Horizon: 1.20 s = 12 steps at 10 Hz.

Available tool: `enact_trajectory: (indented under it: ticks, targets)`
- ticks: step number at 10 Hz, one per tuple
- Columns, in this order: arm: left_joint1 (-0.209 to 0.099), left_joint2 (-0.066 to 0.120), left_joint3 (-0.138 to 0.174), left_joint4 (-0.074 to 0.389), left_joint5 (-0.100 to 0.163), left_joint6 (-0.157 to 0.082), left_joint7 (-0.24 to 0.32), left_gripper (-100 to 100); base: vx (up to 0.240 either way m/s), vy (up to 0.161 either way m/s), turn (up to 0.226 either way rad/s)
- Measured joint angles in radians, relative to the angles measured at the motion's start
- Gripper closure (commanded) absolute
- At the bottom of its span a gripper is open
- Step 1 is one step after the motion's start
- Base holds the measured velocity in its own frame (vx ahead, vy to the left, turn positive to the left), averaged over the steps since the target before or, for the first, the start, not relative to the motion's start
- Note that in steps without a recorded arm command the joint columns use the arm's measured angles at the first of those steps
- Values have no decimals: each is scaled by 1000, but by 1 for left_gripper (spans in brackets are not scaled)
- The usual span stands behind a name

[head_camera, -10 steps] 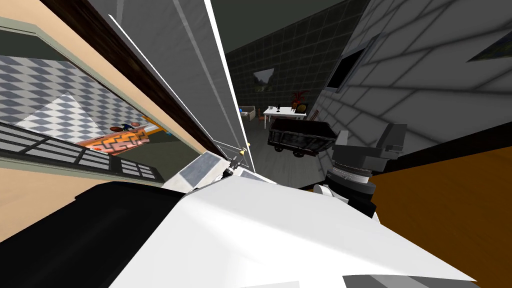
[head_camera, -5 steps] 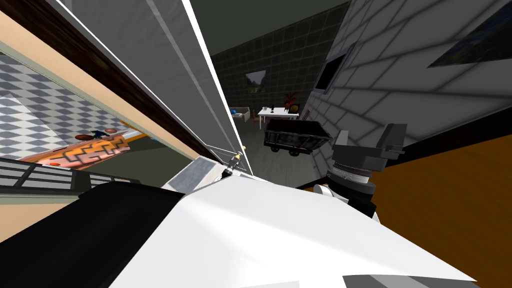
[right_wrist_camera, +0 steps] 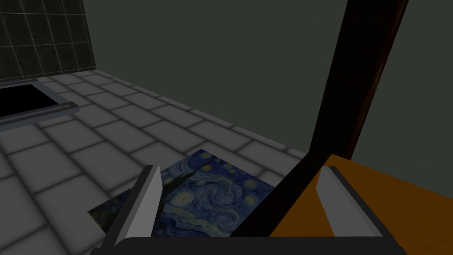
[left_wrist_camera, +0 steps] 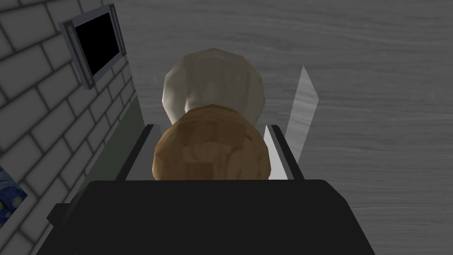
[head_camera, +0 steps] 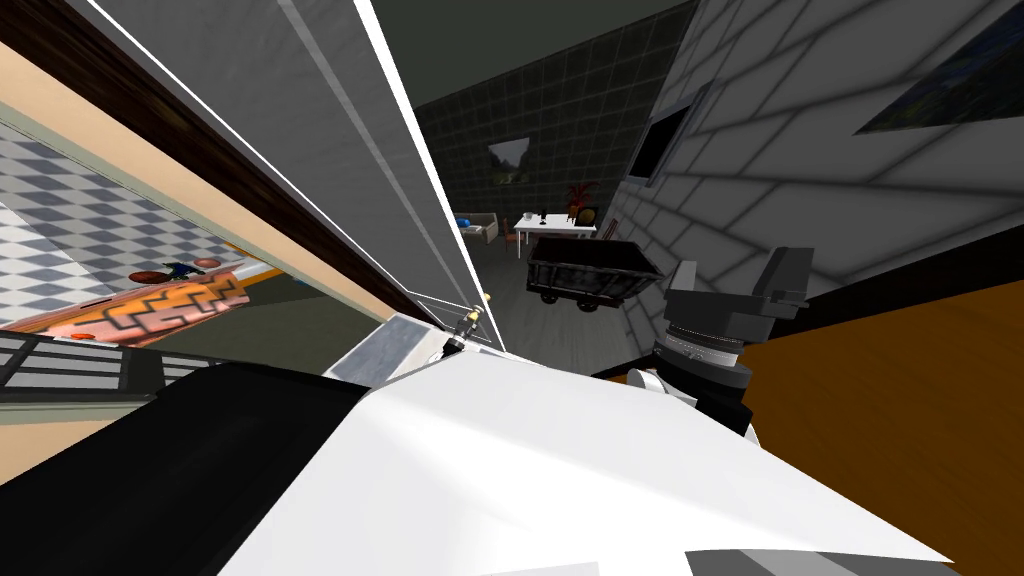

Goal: Pull the door open

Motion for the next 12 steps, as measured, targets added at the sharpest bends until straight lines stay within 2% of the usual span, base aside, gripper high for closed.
enact_trajectory:
  ticks: [3,5,12]
  targets:
    - [0,0,0,0,0,1,0,100,-4,3,-12]
    - [-1,2,-1,1,9,4,30,100,-31,15,-57]
    - [-10,5,-13,-1,63,16,212,100,-38,17,-59]
